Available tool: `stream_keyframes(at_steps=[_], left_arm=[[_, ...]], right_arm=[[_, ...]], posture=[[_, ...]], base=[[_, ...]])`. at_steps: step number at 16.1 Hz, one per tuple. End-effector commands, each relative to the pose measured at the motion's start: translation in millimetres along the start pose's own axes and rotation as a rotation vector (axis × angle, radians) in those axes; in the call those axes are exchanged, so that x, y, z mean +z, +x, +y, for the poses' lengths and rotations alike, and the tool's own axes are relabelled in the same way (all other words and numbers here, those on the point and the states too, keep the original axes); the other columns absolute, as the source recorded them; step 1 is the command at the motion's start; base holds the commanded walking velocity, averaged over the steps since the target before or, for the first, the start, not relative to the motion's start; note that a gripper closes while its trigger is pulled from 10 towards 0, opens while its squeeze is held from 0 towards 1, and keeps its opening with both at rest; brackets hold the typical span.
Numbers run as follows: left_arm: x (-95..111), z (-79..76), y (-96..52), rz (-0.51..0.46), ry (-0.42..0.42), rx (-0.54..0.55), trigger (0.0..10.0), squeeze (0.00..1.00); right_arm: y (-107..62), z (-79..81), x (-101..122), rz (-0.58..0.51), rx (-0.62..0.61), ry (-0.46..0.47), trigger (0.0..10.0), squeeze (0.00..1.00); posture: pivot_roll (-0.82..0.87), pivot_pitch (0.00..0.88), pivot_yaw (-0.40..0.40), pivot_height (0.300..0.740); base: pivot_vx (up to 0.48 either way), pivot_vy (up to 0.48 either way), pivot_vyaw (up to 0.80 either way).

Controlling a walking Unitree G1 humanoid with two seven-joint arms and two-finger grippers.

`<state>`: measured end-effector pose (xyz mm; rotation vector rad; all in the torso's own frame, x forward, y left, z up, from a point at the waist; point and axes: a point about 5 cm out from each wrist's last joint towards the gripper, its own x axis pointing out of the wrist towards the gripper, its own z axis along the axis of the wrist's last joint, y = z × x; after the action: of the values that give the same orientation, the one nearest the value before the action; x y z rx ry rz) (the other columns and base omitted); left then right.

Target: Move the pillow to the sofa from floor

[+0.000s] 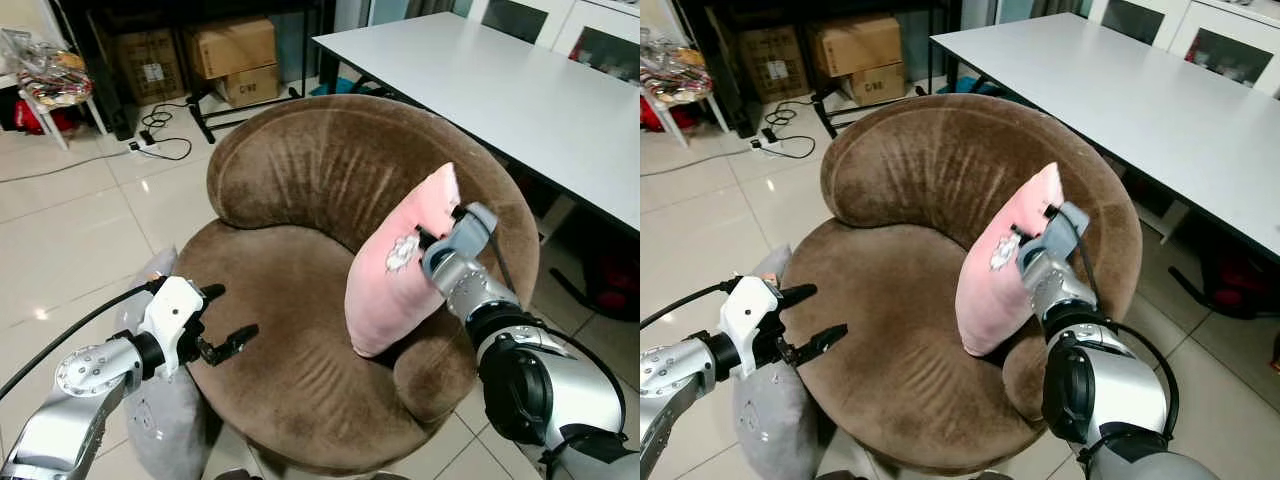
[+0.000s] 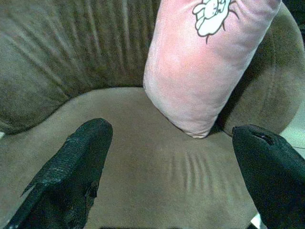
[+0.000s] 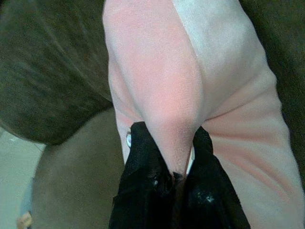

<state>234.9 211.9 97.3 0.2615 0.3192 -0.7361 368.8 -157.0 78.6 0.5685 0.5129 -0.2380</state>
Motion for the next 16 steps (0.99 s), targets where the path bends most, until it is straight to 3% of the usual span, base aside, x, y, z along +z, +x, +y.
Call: stream_keyframes(at_steps=[1, 4, 5, 8, 10, 12, 14, 15, 16], left_arm=[[3, 0.1, -0.2, 0.011, 0.012, -0.018, 10.0, 1.00], [4, -1.0, -1.3, 0.016, 0.007, -0.032, 10.0, 1.00], [4, -1.3, -1.8, 0.015, 0.007, -0.037, 10.0, 1.00], [6, -2.5, -1.9, 0.003, -0.014, -0.061, 10.0, 1.00], [5, -4.0, -1.7, 0.002, -0.025, -0.082, 10.0, 1.00], [7, -0.2, -0.1, -0.018, -0.028, -0.076, 10.0, 1.00], [9, 3.0, 3.3, -0.050, -0.047, -0.057, 10.0, 1.00], [11, 5.0, 6.1, -0.069, -0.052, -0.032, 10.0, 1.00], [13, 7.4, 9.6, -0.089, -0.082, 0.001, 10.0, 1.00]], right_arm=[[0.2, -2.5, 6, -0.010, -0.035, 0.004, 10.0, 0.00], [0.3, -2.6, 11, 0.005, -0.018, -0.009, 10.0, 0.00], [0.2, -4.6, 18, -0.025, -0.029, -0.019, 10.0, 1.00], [-0.5, -15.4, 30, -0.070, -0.078, -0.039, 10.0, 1.00], [-1.2, -23.2, 36, -0.094, -0.080, -0.113, 10.0, 1.00], [-4.4, -40.6, 45, -0.125, -0.081, -0.087, 10.0, 1.00], [-11.2, -44.9, 54, -0.130, -0.031, -0.089, 10.0, 1.00], [-19.2, -45.9, 59, -0.154, -0.004, -0.135, 10.0, 0.19], [-30.6, -46.9, 64, -0.189, 0.031, -0.147, 10.0, 0.00]], posture=[[-0.03, 0.000, -0.037, 0.740], [-0.03, 0.000, -0.035, 0.740], [-0.03, 0.000, -0.033, 0.740], [-0.03, 0.000, -0.031, 0.740], [-0.03, 0.000, -0.033, 0.740], [-0.04, 0.000, -0.017, 0.740], [-0.05, 0.000, -0.008, 0.740], [-0.05, 0.000, 0.001, 0.740], [-0.06, 0.000, 0.010, 0.740]], base=[[0.000, 0.000, 0.00], [0.000, 0.000, 0.00], [0.000, 0.000, 0.00], [0.000, 0.000, 0.00], [0.000, 0.000, 0.00], [0.000, 0.000, 0.00], [0.000, 0.000, 0.00], [0.000, 0.000, 0.00], [0.000, 0.000, 0.00]])
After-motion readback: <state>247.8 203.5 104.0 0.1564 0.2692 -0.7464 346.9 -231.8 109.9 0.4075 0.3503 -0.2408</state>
